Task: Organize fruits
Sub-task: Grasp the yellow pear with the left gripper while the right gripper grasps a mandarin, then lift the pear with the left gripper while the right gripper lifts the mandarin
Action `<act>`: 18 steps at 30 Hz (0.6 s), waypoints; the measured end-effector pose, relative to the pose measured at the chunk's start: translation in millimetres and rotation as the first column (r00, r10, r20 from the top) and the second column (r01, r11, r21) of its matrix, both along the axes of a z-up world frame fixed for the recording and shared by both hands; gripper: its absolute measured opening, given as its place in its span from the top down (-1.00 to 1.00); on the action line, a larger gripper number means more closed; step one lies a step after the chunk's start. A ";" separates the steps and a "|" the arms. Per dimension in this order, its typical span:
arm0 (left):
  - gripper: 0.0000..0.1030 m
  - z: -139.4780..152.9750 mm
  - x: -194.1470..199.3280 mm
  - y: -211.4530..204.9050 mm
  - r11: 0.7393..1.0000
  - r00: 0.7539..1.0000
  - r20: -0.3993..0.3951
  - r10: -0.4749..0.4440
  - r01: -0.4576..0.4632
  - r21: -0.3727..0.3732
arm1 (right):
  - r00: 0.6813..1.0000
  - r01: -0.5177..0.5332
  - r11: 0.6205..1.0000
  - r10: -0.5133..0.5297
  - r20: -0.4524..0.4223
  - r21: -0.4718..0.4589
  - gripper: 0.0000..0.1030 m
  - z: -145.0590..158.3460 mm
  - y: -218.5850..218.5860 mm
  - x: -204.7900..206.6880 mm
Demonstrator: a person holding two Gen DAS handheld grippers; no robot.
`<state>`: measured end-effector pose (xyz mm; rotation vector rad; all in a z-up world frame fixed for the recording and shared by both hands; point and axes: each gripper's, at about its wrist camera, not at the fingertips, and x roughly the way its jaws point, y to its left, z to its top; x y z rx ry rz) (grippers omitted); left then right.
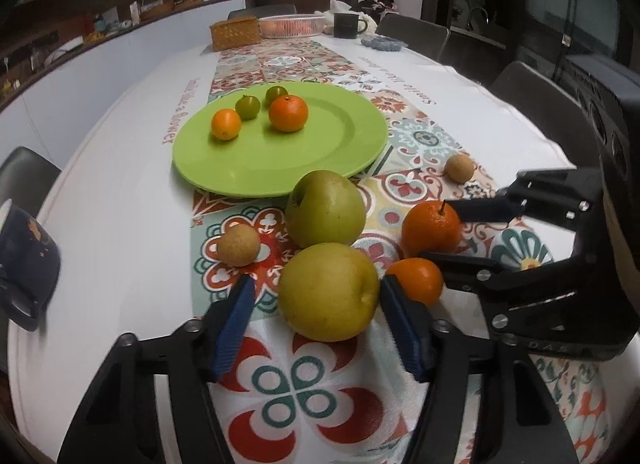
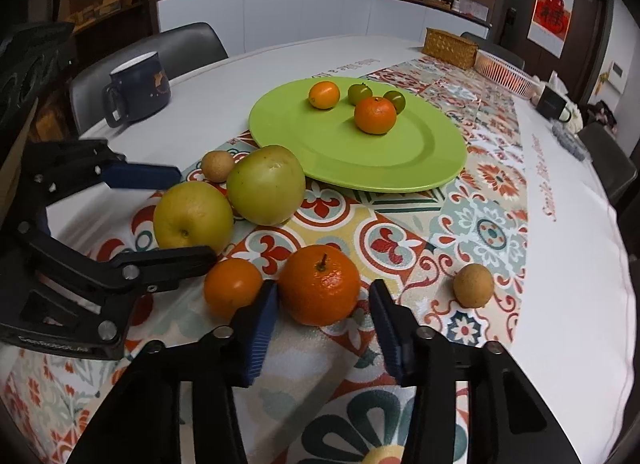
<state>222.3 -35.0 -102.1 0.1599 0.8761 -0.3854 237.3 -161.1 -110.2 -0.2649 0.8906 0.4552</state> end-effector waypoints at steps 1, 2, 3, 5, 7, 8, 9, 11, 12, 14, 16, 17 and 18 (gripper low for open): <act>-0.07 0.1 0.9 -0.5 1.000 1.000 -0.006 -0.002 0.002 -0.011 | 1.000 0.004 1.000 -0.004 0.001 0.002 0.17 0.0 0.1 -0.3; -0.05 -0.1 2.1 -0.8 1.000 1.000 -0.010 -0.003 0.003 -0.019 | 1.000 0.008 1.000 -0.008 0.002 0.006 0.17 -0.1 -0.5 -0.9; -0.02 -0.7 3.3 -0.8 1.000 1.000 -0.018 -0.003 0.002 -0.028 | 1.000 0.012 1.000 -0.012 0.002 0.010 0.17 -0.4 -1.3 -1.4; -0.01 -1.6 4.0 -1.0 0.999 1.000 -0.024 0.000 -0.001 -0.034 | 1.000 0.024 0.999 -0.024 0.000 0.021 0.18 0.0 -2.4 -2.2; -0.01 -1.5 3.9 -1.9 0.999 1.000 -0.025 0.003 -0.004 -0.037 | 0.999 0.035 0.999 -0.035 -0.001 0.029 0.18 0.4 -3.5 -2.8; 0.00 -1.3 3.9 -1.8 0.999 1.000 -0.028 0.008 -0.009 -0.039 | 0.999 0.042 0.999 -0.043 0.001 0.030 0.18 0.6 -4.0 -3.3; 0.00 -0.8 4.3 -1.1 0.999 0.999 -0.034 0.016 -0.018 -0.045 | 0.999 0.052 0.998 -0.052 0.002 0.036 0.18 1.0 -5.2 -3.8; 0.00 -0.6 3.5 0.3 0.998 0.999 -0.041 0.032 -0.034 -0.053 | 0.998 0.069 0.996 -0.069 0.000 0.049 0.18 2.3 -7.4 -4.7; 0.00 -0.3 2.5 1.0 0.998 0.998 -0.041 0.040 -0.042 -0.052 | 0.997 0.078 0.995 -0.078 0.001 0.054 0.18 3.4 -8.4 -5.5; 0.00 1.1 -0.2 2.4 0.997 0.998 -0.038 0.053 -0.055 -0.050 | 0.996 0.090 0.994 -0.090 0.005 0.063 0.18 5.8 -9.9 -7.1; 0.00 3.8 -3.6 4.2 0.997 0.998 -0.037 0.060 -0.062 -0.056 | 0.995 0.100 0.993 -0.101 0.011 0.069 0.18 9.3 -11.1 -9.7; 0.00 5.3 -5.3 4.7 0.996 0.998 -0.037 0.059 -0.062 -0.061 | 0.995 0.102 0.992 -0.104 0.014 0.073 0.18 11.5 -11.3 -11.1; 0.00 6.7 -7.1 4.7 0.996 0.998 -0.035 0.061 -0.063 -0.065 | 0.994 0.104 0.992 -0.106 0.018 0.077 0.18 14.0 -11.3 -12.9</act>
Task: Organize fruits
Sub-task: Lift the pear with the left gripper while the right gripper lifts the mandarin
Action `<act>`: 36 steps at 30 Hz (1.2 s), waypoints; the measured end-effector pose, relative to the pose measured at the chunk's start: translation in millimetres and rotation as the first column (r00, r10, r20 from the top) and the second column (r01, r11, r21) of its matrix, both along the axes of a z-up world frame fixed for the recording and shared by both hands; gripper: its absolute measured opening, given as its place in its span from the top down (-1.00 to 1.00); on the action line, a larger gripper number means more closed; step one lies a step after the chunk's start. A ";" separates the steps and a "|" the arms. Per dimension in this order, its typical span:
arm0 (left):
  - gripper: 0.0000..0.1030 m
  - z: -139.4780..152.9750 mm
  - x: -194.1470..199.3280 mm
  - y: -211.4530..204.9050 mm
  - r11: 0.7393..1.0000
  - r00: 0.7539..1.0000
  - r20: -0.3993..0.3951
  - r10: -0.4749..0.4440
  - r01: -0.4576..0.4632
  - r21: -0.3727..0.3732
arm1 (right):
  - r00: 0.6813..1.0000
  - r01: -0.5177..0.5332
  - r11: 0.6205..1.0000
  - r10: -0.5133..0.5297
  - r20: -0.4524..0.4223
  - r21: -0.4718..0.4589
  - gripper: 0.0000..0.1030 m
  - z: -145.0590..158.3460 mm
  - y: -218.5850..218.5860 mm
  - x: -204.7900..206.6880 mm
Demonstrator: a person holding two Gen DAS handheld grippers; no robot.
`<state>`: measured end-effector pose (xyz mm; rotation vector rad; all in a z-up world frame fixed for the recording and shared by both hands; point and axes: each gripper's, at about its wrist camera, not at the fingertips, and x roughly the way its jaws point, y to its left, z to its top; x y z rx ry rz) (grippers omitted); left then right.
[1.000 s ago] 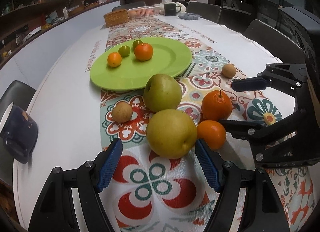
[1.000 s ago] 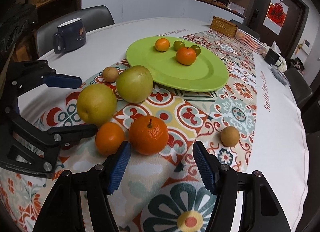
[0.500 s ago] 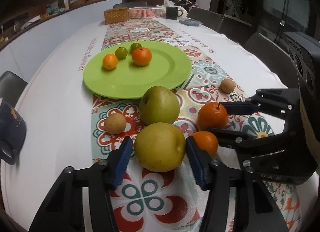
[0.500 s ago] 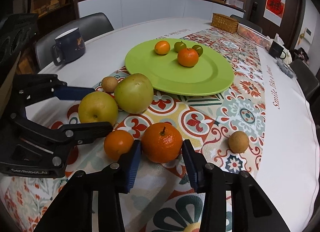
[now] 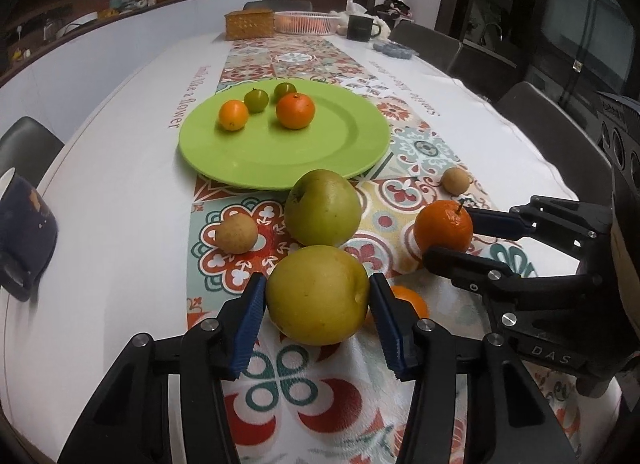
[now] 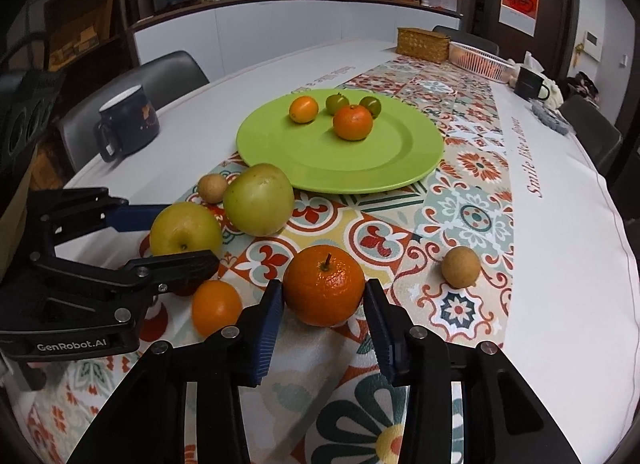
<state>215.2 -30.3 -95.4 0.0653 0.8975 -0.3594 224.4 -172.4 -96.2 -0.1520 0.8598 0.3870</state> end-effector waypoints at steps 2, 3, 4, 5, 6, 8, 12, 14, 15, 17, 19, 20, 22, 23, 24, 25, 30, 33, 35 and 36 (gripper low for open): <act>0.00 3.3 -4.1 0.3 1.000 1.000 0.006 0.007 -0.007 -0.004 | 1.000 0.003 1.000 -0.003 0.006 0.004 0.18 3.9 0.3 -3.7; 0.00 4.8 -5.7 0.5 1.000 1.000 0.007 0.010 -0.010 -0.007 | 1.000 0.003 1.000 -0.003 0.010 0.006 0.18 6.1 0.2 -5.8; 0.00 7.0 -7.9 1.1 1.000 1.000 0.009 0.015 -0.015 -0.011 | 1.000 0.004 1.000 -0.005 0.013 0.007 0.18 8.3 0.5 -7.8; 0.00 8.6 -9.6 1.5 1.000 1.000 0.010 0.018 -0.018 -0.013 | 1.000 0.008 1.000 -0.008 0.017 0.008 0.18 10.7 0.7 -10.3; 0.00 10.8 -11.8 2.0 1.000 1.000 0.014 0.022 -0.021 -0.014 | 1.000 0.011 1.000 -0.011 0.021 0.012 0.18 13.3 0.6 -12.9; 0.00 15.9 -17.2 2.9 0.999 0.999 0.022 0.027 -0.027 -0.017 | 0.999 0.014 1.000 -0.014 0.028 0.021 0.18 18.1 0.1 -18.0; 0.00 28.8 -27.5 3.6 0.999 0.998 0.044 0.035 -0.034 -0.016 | 0.999 0.016 0.999 -0.018 0.048 0.033 0.18 29.1 -0.4 -27.6; 0.00 34.9 -31.7 3.7 0.999 0.998 0.057 0.039 -0.038 -0.015 | 0.998 0.023 0.999 -0.025 0.061 0.041 0.18 35.5 -1.5 -31.8; 0.00 37.9 -33.7 3.9 0.999 0.997 0.062 0.041 -0.040 -0.015 | 0.997 0.027 0.999 -0.030 0.066 0.045 0.18 38.5 -1.8 -33.7; 0.00 46.2 -39.0 4.8 0.999 0.996 0.079 0.047 -0.046 -0.021 | 0.996 0.037 0.998 -0.041 0.079 0.057 0.18 45.8 -3.7 -36.7; 0.00 52.4 -41.9 4.3 0.999 0.994 0.092 0.051 -0.049 -0.021 | 0.995 0.044 0.997 -0.050 0.092 0.066 0.18 52.4 -5.5 -39.1; 0.00 56.9 -43.9 4.5 0.999 0.993 0.102 0.050 -0.048 -0.026 | 0.994 0.049 0.996 -0.055 0.099 0.070 0.18 56.2 -6.1 -40.2; 0.00 64.7 -46.5 5.0 0.998 0.992 0.118 0.054 -0.051 -0.028 | 0.992 0.055 0.995 -0.064 0.111 0.078 0.18 62.9 -7.5 -41.2; 0.00 68.8 -47.5 5.0 0.998 0.990 0.126 0.055 -0.052 -0.031 | 0.991 0.058 0.995 -0.068 0.119 0.083 0.18 66.7 -8.0 -41.8; 0.00 73.5 -48.2 4.9 0.998 0.989 0.135 0.057 -0.053 -0.033 | 0.989 0.062 0.994 -0.073 0.127 0.086 0.18 70.7 -8.4 -42.3; 0.00 77.2 -49.0 4.5 0.998 0.988 0.142 0.058 -0.054 -0.032 | 0.988 0.064 0.994 -0.075 0.133 0.089 0.18 73.6 -9.0 -43.0; 0.01 94.9 -48.8 3.9 0.998 0.983 0.175 0.064 -0.058 -0.038 | 0.983 0.074 0.991 -0.091 0.160 0.111 0.18 91.4 -11.3 -41.9; 0.01 103.7 -45.2 3.8 0.997 0.979 0.192 0.069 -0.062 -0.041 | 0.979 0.076 0.990 -0.097 0.177 0.121 0.18 101.3 -12.3 -38.7; 0.01 109.5 -42.2 4.2 0.997 0.977 0.202 0.073 -0.065 -0.047 | 0.976 0.077 0.989 -0.100 0.193 0.124 0.18 108.4 -12.0 -36.5; 0.01 112.7 -40.2 4.3 0.997 0.975 0.207 0.076 -0.067 -0.049 | 0.975 0.077 0.989 -0.101 0.198 0.124 0.18 111.3 -11.9 -35.0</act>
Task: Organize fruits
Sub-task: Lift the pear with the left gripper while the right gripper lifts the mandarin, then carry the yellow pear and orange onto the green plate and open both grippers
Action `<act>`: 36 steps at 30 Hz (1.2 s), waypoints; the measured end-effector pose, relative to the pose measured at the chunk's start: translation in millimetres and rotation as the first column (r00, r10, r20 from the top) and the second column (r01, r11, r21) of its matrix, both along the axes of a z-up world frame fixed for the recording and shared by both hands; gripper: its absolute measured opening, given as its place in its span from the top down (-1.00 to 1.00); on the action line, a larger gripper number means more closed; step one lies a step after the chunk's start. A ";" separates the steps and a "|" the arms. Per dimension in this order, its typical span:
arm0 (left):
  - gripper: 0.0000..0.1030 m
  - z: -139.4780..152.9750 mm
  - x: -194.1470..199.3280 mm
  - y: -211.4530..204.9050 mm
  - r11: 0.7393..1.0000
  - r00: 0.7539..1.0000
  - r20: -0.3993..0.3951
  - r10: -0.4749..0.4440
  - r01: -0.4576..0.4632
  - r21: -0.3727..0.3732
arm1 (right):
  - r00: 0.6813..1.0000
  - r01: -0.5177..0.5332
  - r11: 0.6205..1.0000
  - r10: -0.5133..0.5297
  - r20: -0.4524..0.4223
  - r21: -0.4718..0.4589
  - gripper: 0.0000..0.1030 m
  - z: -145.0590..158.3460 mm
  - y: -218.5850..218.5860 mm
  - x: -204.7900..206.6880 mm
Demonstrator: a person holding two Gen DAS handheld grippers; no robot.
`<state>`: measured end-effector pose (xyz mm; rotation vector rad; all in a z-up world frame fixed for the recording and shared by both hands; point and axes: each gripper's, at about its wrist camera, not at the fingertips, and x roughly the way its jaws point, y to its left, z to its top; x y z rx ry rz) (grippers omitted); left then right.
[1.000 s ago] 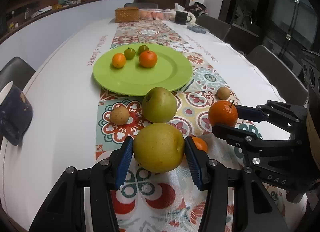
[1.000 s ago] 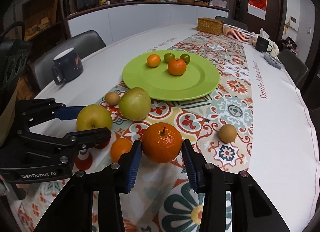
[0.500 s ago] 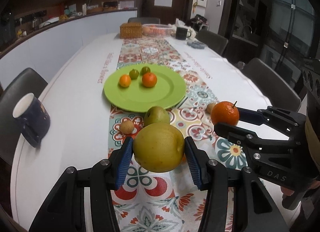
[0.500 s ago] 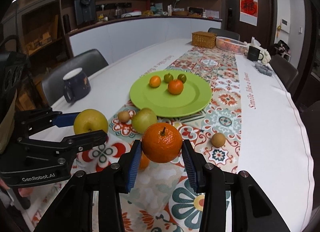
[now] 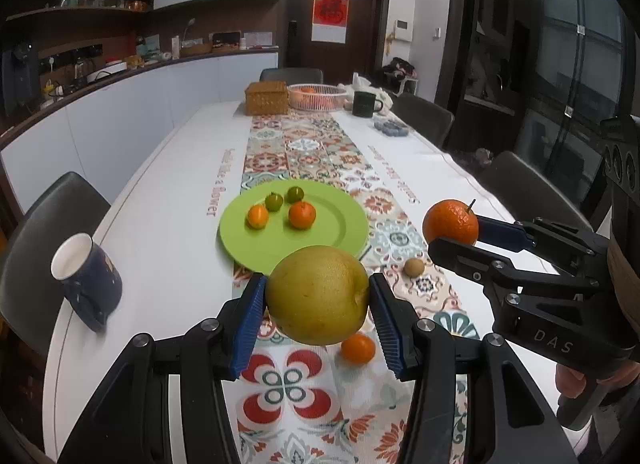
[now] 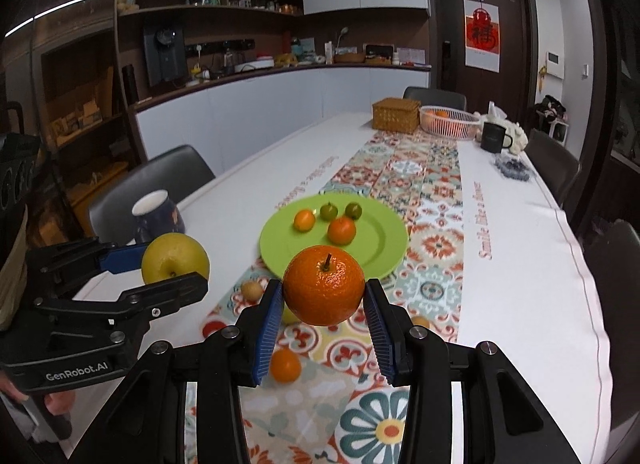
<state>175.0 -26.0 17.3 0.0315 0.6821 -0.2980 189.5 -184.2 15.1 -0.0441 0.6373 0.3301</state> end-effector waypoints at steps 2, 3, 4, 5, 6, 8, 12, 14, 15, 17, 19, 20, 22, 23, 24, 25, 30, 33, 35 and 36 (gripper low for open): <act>0.01 4.5 3.0 0.4 1.000 1.000 0.010 0.003 -0.003 0.001 | 1.000 0.002 1.000 -0.002 0.009 0.001 0.18 5.5 0.9 4.5; 0.01 7.0 5.4 0.2 1.000 1.000 0.014 0.005 -0.005 0.002 | 1.000 0.003 1.000 -0.003 0.012 0.000 0.18 7.9 1.2 5.9; 0.01 9.0 7.6 0.1 1.000 1.000 0.018 0.006 -0.006 0.004 | 1.000 0.005 1.000 -0.005 0.014 -0.001 0.18 10.0 1.4 8.3; 0.01 10.5 9.9 0.1 1.000 1.000 0.021 0.007 -0.007 0.005 | 1.000 0.004 1.000 -0.004 0.018 -0.001 0.18 12.1 1.2 10.7; 0.01 12.0 11.3 0.6 1.000 1.000 0.023 0.009 -0.009 0.006 | 1.000 0.005 1.000 -0.005 0.021 -0.003 0.18 13.8 1.2 13.4; 0.01 15.2 17.1 1.0 1.000 1.000 0.027 0.012 -0.012 0.007 | 1.000 0.005 1.000 -0.005 0.023 -0.005 0.18 16.5 1.4 18.8; 0.01 21.0 29.1 1.3 1.000 0.999 0.032 0.018 -0.018 0.011 | 1.000 0.010 1.000 -0.010 0.023 -0.009 0.18 21.0 1.7 32.6; 0.01 22.7 34.6 0.9 1.000 0.999 0.033 0.018 -0.019 0.015 | 1.000 0.013 1.000 -0.013 0.020 -0.009 0.18 21.9 1.0 40.1; 0.01 23.4 36.9 0.9 1.000 0.999 0.032 0.019 -0.020 0.017 | 1.000 0.014 1.000 -0.014 0.018 -0.009 0.18 22.5 1.2 44.1; 0.01 23.6 44.3 1.6 1.000 0.999 0.030 0.020 -0.020 0.020 | 1.000 0.016 1.000 -0.015 0.013 -0.009 0.18 23.5 0.5 53.9; 0.01 22.9 55.0 0.5 0.999 0.999 0.024 0.024 -0.024 0.021 | 1.000 0.017 1.000 -0.017 0.010 -0.013 0.18 23.8 0.8 62.2; 0.01 22.3 59.6 0.7 0.999 0.999 0.021 0.024 -0.025 0.021 | 1.000 0.017 1.000 -0.017 0.010 -0.017 0.18 24.0 1.4 67.9; 0.01 21.2 65.5 2.2 0.999 0.999 0.016 0.029 -0.029 0.022 | 1.000 0.019 1.000 -0.019 0.008 -0.022 0.18 23.8 1.8 77.8; 0.01 19.4 71.0 2.9 0.999 0.999 0.012 0.031 -0.031 0.023 | 1.000 0.018 1.000 -0.018 0.005 -0.024 0.18 23.1 2.0 84.1; 0.01 17.4 77.0 3.3 0.999 0.999 0.006 0.033 -0.033 0.022 | 1.000 0.020 0.999 -0.020 0.003 -0.027 0.18 22.5 2.5 89.1; 0.01 15.4 82.2 3.9 0.999 0.999 0.000 0.035 -0.035 0.021 | 1.000 0.020 0.999 -0.020 0.001 -0.029 0.18 21.2 2.8 94.6; 0.01 2.1 109.4 6.8 0.999 0.999 -0.023 0.043 -0.042 0.033 | 0.999 0.022 0.999 -0.023 -0.022 -0.045 0.18 9.9 5.6 125.1; 0.01 -7.5 124.6 7.3 0.998 0.999 -0.031 0.041 -0.039 0.053 | 0.999 0.025 0.998 -0.027 -0.038 -0.051 0.18 0.3 6.2 141.3; 0.01 -13.8 132.8 6.6 0.997 0.999 -0.035 0.040 -0.037 0.067 | 0.999 0.023 0.998 -0.026 -0.047 -0.058 0.18 -6.4 7.2 149.9; 0.01 -17.2 137.3 6.5 0.997 0.998 -0.040 0.039 -0.036 0.070 | 0.998 0.023 0.998 -0.027 -0.053 -0.062 0.18 -10.7 7.2 155.4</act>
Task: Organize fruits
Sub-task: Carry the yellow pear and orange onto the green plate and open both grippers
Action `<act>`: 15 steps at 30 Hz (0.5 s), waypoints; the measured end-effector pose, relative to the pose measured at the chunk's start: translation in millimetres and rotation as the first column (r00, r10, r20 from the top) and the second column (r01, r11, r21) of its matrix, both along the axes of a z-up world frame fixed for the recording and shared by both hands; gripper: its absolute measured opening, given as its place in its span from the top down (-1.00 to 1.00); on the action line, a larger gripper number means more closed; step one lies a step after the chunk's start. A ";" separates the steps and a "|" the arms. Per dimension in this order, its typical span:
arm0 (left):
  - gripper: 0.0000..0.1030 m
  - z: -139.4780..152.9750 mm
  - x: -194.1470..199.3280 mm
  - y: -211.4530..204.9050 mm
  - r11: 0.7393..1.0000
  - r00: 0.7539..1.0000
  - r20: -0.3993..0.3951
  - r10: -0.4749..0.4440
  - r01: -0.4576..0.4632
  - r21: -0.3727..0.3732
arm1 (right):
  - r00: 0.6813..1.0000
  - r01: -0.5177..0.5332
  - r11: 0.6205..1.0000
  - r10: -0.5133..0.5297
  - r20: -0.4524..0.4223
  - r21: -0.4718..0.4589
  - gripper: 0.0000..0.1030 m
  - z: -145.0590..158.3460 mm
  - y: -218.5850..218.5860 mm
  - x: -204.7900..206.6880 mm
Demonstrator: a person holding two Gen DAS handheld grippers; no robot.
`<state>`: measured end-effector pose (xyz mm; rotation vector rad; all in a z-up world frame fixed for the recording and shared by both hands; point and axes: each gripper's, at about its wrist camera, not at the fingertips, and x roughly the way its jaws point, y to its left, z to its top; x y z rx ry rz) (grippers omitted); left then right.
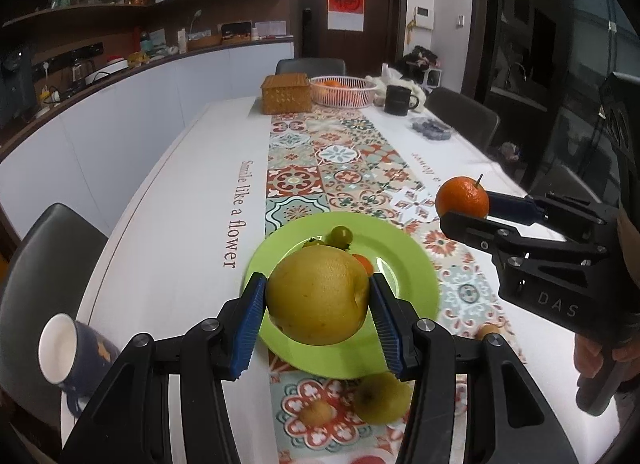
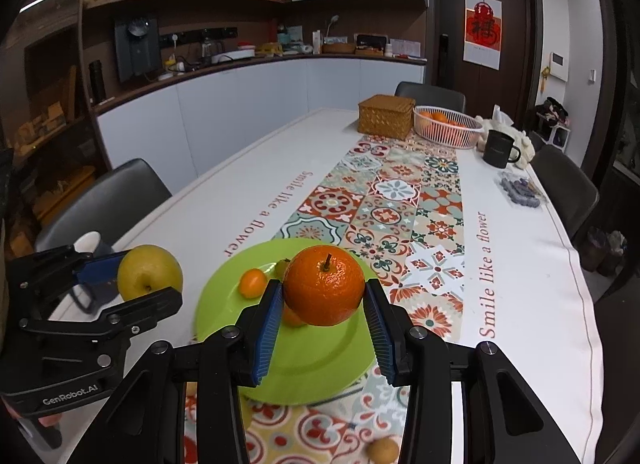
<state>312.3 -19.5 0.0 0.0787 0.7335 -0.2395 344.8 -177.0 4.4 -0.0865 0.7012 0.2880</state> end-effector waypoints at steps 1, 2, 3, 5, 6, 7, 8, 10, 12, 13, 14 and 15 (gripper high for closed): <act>0.01 -3.8 4.4 0.3 1.000 1.000 -0.008 -0.001 0.001 0.001 | 1.000 0.001 1.000 -0.001 -0.007 -0.004 0.18 -3.4 0.0 4.1; 0.01 -6.8 7.9 -0.4 1.000 1.000 -0.015 -0.002 0.002 0.000 | 1.000 0.001 1.000 -0.001 -0.017 -0.006 0.18 -8.3 -0.3 9.8; 0.01 -11.6 13.0 -1.4 1.000 1.000 -0.026 -0.004 0.004 0.001 | 1.000 0.001 1.000 -0.001 -0.026 -0.006 0.18 -12.4 -0.5 13.8; 0.01 -19.2 19.7 -3.0 1.000 0.999 -0.039 -0.008 0.008 0.002 | 0.999 0.000 1.000 -0.001 -0.049 -0.006 0.18 -21.6 -0.5 22.2; 0.01 -22.7 22.8 -3.6 1.000 0.999 -0.046 -0.009 0.009 0.002 | 0.998 0.000 1.000 0.000 -0.058 -0.008 0.18 -26.1 -0.6 26.0; 0.01 -28.1 27.4 -4.4 1.000 0.998 -0.059 -0.009 0.009 0.000 | 0.998 0.002 1.000 -0.002 -0.069 -0.008 0.18 -30.5 -0.7 29.4; 0.01 -31.7 30.6 -5.0 1.000 0.998 -0.068 -0.009 0.009 -0.001 | 0.997 0.004 1.000 -0.004 -0.083 -0.006 0.18 -35.8 -1.3 33.0; 0.01 -40.6 37.2 -5.9 1.000 0.996 -0.091 -0.011 0.011 -0.005 | 0.994 0.007 1.000 -0.006 -0.105 0.002 0.18 -44.2 -2.6 37.7; 0.01 -46.6 41.3 -6.7 1.000 0.994 -0.107 -0.014 0.013 -0.005 | 0.992 0.008 1.000 -0.007 -0.126 0.005 0.18 -52.8 -3.9 41.5; 0.01 -50.3 43.6 -7.3 1.000 0.993 -0.116 -0.014 0.014 -0.003 | 0.991 0.007 1.000 -0.006 -0.134 0.005 0.18 -56.2 -4.1 43.2; 0.01 -52.3 45.1 -7.1 1.000 0.993 -0.120 -0.014 0.014 -0.001 | 0.990 0.006 1.000 -0.006 -0.142 0.003 0.18 -59.5 -3.8 44.6; 0.00 -54.2 46.4 -7.3 1.000 0.992 -0.124 -0.014 0.015 0.000 | 0.989 0.003 1.000 -0.002 -0.148 0.003 0.18 -62.0 -3.2 45.5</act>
